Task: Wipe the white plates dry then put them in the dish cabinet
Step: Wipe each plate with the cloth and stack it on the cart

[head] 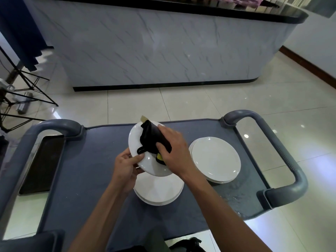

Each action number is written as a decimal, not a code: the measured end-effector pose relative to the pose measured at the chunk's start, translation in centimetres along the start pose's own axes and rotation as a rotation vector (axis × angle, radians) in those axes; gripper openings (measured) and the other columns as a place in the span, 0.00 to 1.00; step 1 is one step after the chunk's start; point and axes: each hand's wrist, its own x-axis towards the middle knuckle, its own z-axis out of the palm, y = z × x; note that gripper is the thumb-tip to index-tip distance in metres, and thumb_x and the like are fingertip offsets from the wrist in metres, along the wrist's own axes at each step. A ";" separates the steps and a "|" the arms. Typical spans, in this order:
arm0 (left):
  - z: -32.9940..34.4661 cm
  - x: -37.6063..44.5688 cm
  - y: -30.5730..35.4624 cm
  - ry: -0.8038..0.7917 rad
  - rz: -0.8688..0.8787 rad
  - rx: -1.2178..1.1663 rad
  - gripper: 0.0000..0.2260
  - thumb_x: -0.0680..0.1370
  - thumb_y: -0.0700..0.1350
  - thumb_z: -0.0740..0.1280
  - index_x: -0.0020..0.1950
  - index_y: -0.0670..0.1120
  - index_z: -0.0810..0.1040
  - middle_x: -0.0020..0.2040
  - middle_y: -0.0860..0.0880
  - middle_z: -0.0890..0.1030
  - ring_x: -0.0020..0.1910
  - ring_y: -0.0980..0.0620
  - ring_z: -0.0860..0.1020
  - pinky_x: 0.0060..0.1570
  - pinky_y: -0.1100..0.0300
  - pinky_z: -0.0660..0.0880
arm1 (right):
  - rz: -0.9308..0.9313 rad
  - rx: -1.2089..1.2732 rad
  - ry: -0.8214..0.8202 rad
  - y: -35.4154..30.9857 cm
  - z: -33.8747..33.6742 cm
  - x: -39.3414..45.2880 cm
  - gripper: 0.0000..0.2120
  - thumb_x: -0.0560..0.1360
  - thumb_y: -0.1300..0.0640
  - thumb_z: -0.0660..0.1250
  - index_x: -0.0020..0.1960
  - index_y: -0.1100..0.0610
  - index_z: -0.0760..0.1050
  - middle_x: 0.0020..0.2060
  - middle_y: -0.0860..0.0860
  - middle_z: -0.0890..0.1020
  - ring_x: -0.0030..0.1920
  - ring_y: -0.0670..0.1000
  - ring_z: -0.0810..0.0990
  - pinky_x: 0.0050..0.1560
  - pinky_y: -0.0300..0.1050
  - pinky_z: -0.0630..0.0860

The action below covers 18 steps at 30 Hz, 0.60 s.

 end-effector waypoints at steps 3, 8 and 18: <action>-0.1 0.1 0.3 -0.007 0.023 0.010 0.12 0.75 0.30 0.66 0.55 0.39 0.81 0.48 0.41 0.85 0.44 0.43 0.84 0.37 0.51 0.82 | 0.034 0.039 -0.040 0.7 -0.3 -1.1 0.28 0.78 0.55 0.68 0.77 0.48 0.65 0.71 0.45 0.73 0.68 0.47 0.69 0.71 0.49 0.67; 0.2 0.0 0.1 -0.040 0.060 0.048 0.12 0.72 0.34 0.70 0.55 0.41 0.82 0.47 0.43 0.86 0.43 0.43 0.85 0.36 0.52 0.82 | 0.083 0.081 0.009 1.4 -0.2 -2.6 0.26 0.79 0.60 0.67 0.75 0.49 0.68 0.69 0.44 0.74 0.66 0.46 0.71 0.69 0.50 0.69; 0.7 -0.5 0.0 -0.161 0.036 0.214 0.10 0.76 0.32 0.69 0.56 0.40 0.82 0.50 0.38 0.85 0.47 0.36 0.84 0.43 0.42 0.82 | -0.041 0.085 0.072 -1.0 -0.3 -1.0 0.22 0.79 0.66 0.65 0.71 0.53 0.74 0.66 0.52 0.76 0.66 0.54 0.72 0.69 0.54 0.68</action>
